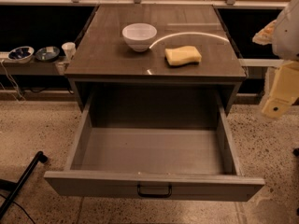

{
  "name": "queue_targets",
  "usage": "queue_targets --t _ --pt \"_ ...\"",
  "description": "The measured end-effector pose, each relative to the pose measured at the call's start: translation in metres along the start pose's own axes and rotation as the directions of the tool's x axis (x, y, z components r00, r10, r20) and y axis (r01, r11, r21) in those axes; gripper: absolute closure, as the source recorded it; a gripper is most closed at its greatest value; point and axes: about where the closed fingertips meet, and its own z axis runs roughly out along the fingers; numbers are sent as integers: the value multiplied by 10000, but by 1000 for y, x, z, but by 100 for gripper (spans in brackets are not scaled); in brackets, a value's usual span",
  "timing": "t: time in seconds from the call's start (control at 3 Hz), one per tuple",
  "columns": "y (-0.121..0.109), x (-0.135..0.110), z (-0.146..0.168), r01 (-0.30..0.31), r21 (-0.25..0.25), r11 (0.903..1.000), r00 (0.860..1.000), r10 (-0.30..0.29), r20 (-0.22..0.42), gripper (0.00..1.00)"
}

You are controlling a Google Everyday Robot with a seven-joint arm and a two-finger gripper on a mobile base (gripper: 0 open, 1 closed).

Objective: Place sponge into top drawer

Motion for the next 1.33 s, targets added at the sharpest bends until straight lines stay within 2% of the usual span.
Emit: queue_targets --t 0.33,0.67,1.0,1.33 --pt "0 0 0 3 0 10000 10000 -3 0 0" --pt "-28 -20 8 653 -58 9978 9978 -653 59 0" --pt "-83 -51 36 1637 -380 9858 9865 -1639 -21 0" --pt "-132 -86 73 2407 -720 9679 9705 -2408 73 0"
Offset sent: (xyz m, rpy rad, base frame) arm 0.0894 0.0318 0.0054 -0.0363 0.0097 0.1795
